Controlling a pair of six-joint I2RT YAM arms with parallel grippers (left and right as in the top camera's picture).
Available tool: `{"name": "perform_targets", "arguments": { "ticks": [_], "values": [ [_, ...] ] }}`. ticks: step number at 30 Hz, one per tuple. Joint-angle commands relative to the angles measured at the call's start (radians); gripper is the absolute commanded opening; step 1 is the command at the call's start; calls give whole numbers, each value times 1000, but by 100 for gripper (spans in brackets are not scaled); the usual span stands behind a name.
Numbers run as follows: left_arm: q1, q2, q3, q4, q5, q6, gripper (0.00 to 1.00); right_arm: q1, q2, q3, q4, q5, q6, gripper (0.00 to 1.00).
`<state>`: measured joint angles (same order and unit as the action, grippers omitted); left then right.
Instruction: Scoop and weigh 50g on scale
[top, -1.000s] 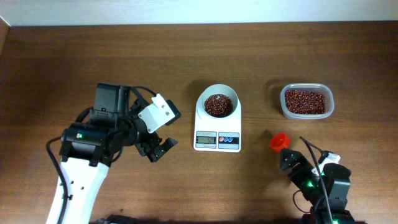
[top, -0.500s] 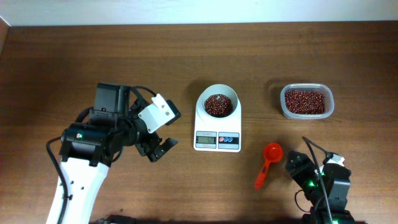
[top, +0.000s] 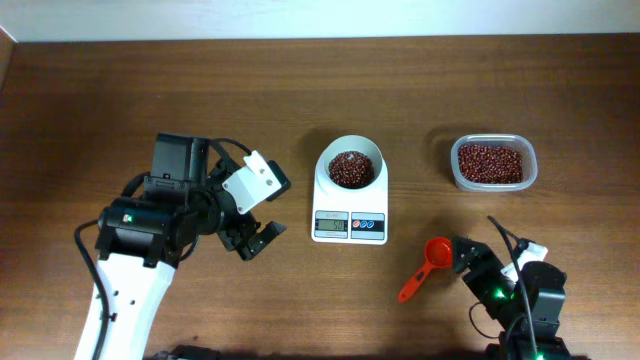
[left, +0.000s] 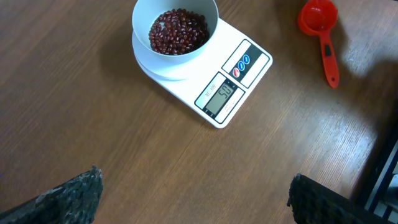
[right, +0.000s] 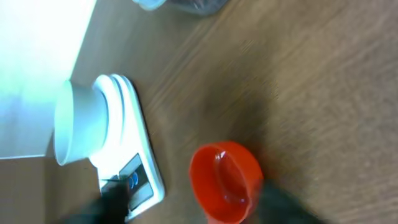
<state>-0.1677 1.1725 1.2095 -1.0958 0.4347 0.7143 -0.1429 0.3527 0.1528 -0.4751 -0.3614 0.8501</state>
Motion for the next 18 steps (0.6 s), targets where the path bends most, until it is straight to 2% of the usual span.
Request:
{"name": "perform_targets", "arguments": {
  "ticks": [1, 4, 9, 12, 18],
  "values": [
    [5, 2, 16, 2, 14, -10, 99, 0, 3, -6, -47, -10, 4, 38],
    [5, 2, 16, 2, 14, -10, 99, 0, 19, -6, -51, 0, -4, 36],
    [5, 2, 16, 2, 14, -10, 99, 0, 144, -6, -24, 60, -5, 36],
    [5, 2, 16, 2, 14, -10, 99, 13, 246, -6, 91, 59, -7, 40],
    [5, 2, 16, 2, 14, -10, 99, 130, 536, -6, 370, 93, -7, 38]
  ]
}}
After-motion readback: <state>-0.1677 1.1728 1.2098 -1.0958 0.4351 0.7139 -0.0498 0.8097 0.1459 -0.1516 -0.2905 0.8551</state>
